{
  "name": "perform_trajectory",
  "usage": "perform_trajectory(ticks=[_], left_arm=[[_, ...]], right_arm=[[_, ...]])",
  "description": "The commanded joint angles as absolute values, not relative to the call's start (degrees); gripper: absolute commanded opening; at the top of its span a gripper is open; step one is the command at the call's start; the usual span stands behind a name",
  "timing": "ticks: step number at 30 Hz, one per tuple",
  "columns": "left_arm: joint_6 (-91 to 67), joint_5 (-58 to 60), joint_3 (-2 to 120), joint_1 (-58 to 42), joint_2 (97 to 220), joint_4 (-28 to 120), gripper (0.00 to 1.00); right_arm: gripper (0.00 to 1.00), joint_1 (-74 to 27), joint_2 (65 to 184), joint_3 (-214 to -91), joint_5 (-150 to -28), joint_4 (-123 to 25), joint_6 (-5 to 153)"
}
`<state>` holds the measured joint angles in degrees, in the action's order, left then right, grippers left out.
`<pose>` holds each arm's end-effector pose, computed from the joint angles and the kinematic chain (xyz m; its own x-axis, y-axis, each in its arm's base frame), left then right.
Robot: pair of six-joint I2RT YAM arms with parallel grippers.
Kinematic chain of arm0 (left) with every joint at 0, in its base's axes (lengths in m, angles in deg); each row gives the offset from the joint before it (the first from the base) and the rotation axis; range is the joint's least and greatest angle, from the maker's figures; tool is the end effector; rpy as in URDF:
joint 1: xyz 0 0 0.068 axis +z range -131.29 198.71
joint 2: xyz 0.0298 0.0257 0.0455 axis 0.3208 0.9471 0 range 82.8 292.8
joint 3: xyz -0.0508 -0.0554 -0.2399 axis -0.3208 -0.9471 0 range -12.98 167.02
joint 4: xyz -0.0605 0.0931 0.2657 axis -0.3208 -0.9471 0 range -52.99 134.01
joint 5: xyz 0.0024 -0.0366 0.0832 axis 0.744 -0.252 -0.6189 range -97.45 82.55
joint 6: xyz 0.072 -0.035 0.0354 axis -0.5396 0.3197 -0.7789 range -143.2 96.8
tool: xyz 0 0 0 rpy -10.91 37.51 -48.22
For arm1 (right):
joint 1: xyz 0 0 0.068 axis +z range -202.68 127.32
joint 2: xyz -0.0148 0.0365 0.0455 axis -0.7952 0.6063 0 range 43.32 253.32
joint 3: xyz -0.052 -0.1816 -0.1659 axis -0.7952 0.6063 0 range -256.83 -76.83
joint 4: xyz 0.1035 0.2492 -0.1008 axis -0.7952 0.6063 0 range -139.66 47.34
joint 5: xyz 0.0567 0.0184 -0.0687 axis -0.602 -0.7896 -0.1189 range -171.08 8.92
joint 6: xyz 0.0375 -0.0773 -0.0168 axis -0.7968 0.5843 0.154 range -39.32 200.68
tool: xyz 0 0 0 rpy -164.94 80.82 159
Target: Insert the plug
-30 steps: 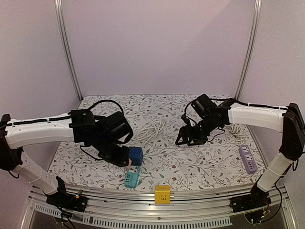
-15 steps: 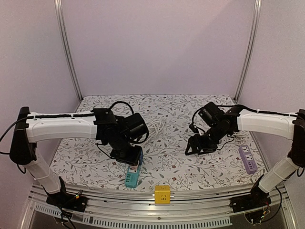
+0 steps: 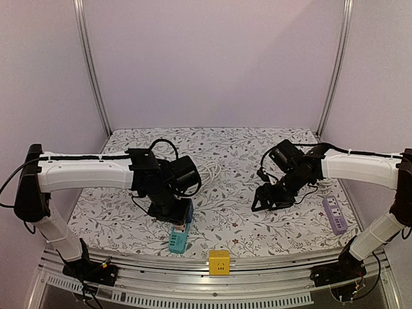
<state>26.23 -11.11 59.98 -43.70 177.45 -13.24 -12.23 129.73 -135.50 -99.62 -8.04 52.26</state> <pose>0.1640 -0.3031 0.1606 -0.9632 0.2063 -0.1723 0.2262 0.9684 -0.1051 0.2326 0.2308 0.1426 -0.9597 -0.2252 -0.1683 -0.2770 0.8595 0.4296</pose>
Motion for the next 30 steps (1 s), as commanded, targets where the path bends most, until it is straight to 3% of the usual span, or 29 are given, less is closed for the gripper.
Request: perform_trajectory(ticks=[1, 12, 30], left_arm=[[28.39, -11.54, 59.04, -44.33, 178.75, -11.34, 0.00], [29.19, -11.41, 57.78, -44.96, 180.96, -8.86, 0.00], [28.86, -10.18, 59.18, -44.86, 182.25, -16.84, 0.00]], right_arm=[[0.73, -12.12, 128.96, -135.18, -99.56, -7.98, 51.77], [0.73, -12.14, 129.52, -135.67, -99.52, -6.64, 51.95], [0.72, -12.17, 130.19, -136.63, -99.71, -5.88, 52.28]])
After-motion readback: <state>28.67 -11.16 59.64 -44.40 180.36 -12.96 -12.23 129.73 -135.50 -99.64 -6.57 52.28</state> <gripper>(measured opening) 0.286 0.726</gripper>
